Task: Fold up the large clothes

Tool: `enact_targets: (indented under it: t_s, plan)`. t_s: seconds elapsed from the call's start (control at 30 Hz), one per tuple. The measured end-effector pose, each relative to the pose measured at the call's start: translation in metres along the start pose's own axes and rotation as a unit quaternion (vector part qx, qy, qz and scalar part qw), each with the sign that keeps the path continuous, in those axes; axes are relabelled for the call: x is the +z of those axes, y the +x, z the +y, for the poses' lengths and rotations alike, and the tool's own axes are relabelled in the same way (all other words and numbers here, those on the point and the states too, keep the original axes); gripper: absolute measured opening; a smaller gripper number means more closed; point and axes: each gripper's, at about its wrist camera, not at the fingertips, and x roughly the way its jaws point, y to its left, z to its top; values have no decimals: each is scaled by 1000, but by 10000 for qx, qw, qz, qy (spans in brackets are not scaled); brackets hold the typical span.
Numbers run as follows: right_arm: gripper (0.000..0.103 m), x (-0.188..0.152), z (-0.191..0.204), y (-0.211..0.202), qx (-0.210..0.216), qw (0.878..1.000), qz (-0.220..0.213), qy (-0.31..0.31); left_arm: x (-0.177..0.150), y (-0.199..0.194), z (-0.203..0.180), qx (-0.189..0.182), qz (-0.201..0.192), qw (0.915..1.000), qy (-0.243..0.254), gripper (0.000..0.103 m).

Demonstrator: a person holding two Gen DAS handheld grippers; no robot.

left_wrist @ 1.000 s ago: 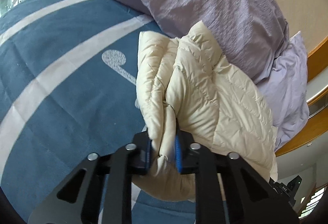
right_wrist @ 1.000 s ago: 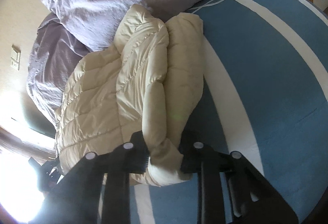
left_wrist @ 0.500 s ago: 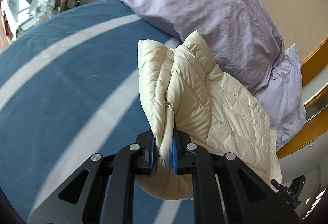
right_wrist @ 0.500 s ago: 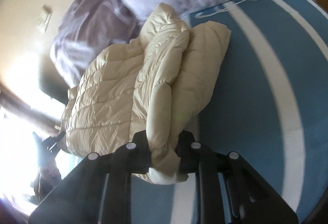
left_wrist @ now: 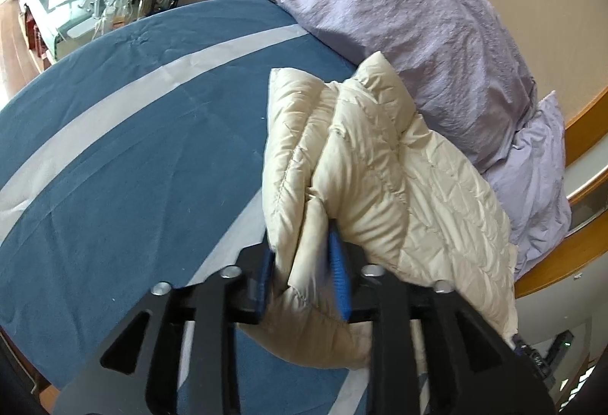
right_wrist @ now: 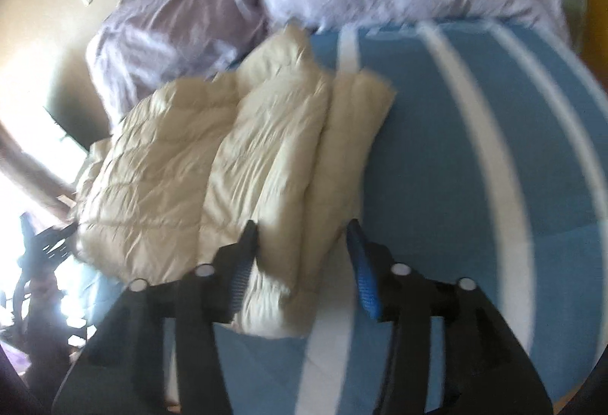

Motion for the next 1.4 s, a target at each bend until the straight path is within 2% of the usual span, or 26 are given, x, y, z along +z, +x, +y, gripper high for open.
enact_targets:
  t_s: [0.07, 0.1, 0.2, 0.33, 0.57, 0.63, 0.73, 0.8, 0.87, 1.0, 1.2, 1.4]
  plan:
    - [55, 6, 11, -11, -268, 9989, -331, -209, 0, 1, 4, 44, -2, 10000, -68, 62]
    - [55, 8, 20, -13, -264, 9982, -435, -332, 1, 2, 5, 67, -6, 9999, -98, 66]
    - [55, 10, 45, -10, -201, 9960, -521, -697, 2, 7, 8, 23, 69, 9997, -215, 71]
    - [55, 1, 80, 7, -336, 9895, -482, -1323, 2, 11, 8, -80, 84, 9992, -384, 72]
    - [56, -22, 101, 30, -543, 9837, -310, -1688, 0, 16, 8, -297, -38, 9964, -797, 71]
    - [58, -26, 102, 39, -623, 9831, -206, -1710, -1, 19, 7, -437, -45, 9944, -964, 64]
    - [59, -33, 104, 51, -732, 9817, -119, -1754, -2, 20, 1, -500, -110, 9939, -975, 43]
    - [60, -36, 104, 55, -748, 9820, -86, -1735, -1, 18, -4, -573, -165, 9941, -910, 24]
    - [60, -36, 104, 58, -722, 9831, -52, -1679, 3, 12, -12, -697, -235, 9938, -830, 18]
    - [60, -38, 102, 62, -687, 9844, -15, -1618, 12, -9, -34, -1067, -458, 9907, -710, 14]
    - [61, -39, 100, 64, -644, 9860, 4, -1535, 19, -47, -97, -1834, -653, 9803, -338, 14]
    - [61, -38, 97, 65, -559, 9877, 16, -1460, 5, -60, -170, -2422, -537, 9685, 195, 14]
